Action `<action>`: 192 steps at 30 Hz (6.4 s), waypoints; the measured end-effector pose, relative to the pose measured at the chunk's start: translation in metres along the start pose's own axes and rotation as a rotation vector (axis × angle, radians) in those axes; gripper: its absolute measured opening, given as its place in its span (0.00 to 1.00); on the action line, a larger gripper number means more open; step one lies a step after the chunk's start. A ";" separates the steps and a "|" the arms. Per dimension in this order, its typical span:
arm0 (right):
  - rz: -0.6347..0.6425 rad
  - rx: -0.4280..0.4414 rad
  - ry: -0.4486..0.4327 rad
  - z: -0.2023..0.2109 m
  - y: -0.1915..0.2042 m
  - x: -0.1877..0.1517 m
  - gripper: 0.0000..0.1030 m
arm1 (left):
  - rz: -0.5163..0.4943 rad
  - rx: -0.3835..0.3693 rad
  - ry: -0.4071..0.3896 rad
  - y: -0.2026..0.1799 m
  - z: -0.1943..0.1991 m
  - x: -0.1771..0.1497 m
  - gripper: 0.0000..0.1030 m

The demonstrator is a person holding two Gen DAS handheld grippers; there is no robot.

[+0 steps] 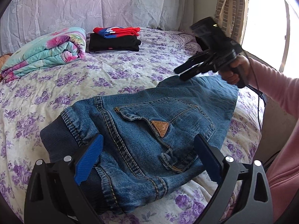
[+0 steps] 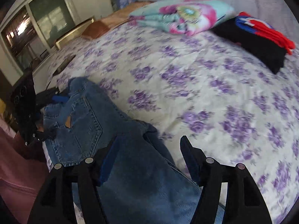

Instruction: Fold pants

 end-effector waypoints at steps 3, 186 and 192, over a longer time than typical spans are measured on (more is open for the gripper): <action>0.037 0.098 0.099 -0.009 0.014 -0.005 0.66 | 0.001 -0.007 0.000 0.000 0.000 0.000 0.93; -0.134 -0.600 -0.373 -0.009 0.132 -0.014 0.93 | -0.147 0.234 -0.007 -0.040 -0.005 -0.018 0.96; -0.152 -0.643 -0.357 -0.013 0.143 -0.045 0.93 | -0.198 0.288 0.020 -0.043 -0.003 -0.022 0.96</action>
Point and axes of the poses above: each gripper's, at about its wrist camera, not at the fingertips, and z roughly against the way its jaws point, y to its left, x to its top, the point moved 7 cm from there along -z, roughly the way its jaws point, and after that the axes turned 1 degree about z, right-handed, at the moved point
